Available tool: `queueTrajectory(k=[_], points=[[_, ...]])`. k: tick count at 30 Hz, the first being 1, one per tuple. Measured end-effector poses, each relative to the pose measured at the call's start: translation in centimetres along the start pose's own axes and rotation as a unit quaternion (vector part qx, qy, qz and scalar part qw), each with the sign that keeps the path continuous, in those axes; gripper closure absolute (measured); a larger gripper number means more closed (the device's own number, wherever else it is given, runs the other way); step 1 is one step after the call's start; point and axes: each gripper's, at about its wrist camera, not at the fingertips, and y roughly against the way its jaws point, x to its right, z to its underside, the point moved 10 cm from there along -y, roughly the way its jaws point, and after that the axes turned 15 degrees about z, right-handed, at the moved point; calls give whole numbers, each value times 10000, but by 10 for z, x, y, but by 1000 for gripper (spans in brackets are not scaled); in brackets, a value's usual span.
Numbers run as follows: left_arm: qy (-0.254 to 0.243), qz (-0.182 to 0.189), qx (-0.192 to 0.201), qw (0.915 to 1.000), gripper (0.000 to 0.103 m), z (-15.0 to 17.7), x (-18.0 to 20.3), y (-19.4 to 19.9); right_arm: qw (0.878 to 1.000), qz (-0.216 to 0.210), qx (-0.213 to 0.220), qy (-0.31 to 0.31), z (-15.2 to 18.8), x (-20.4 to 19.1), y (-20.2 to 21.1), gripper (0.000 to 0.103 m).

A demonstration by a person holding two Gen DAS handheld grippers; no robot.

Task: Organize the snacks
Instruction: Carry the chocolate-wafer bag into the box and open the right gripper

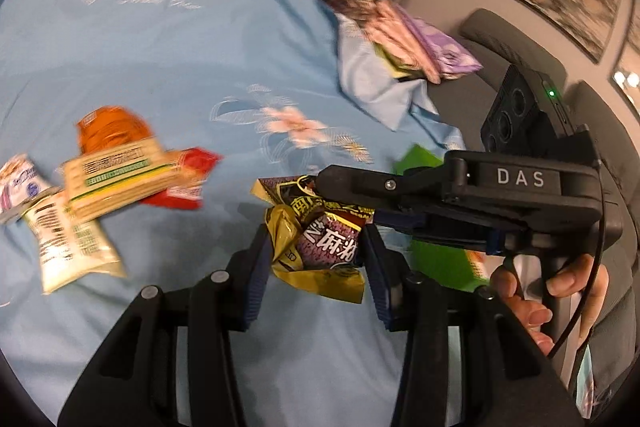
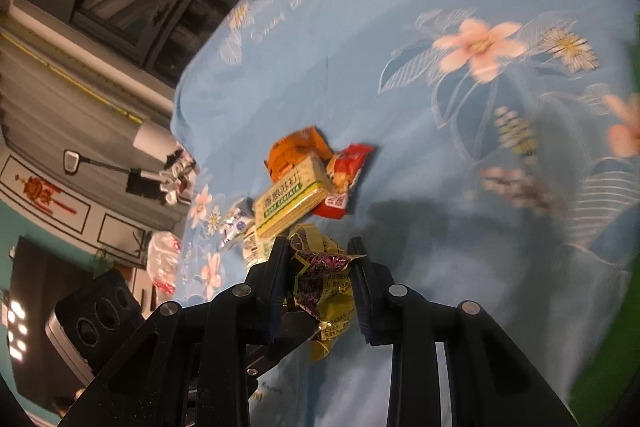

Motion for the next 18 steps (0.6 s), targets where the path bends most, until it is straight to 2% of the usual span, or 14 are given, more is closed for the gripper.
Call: queueTrajectory(k=[7,18], points=[[-293,387,-243,9985,59,5,76,-41,9980,221,447,-377,2,53,66,71],[-519,792,-833,9920,59,30,149,-107,9896,572,773,-1068,15,147,127,71]])
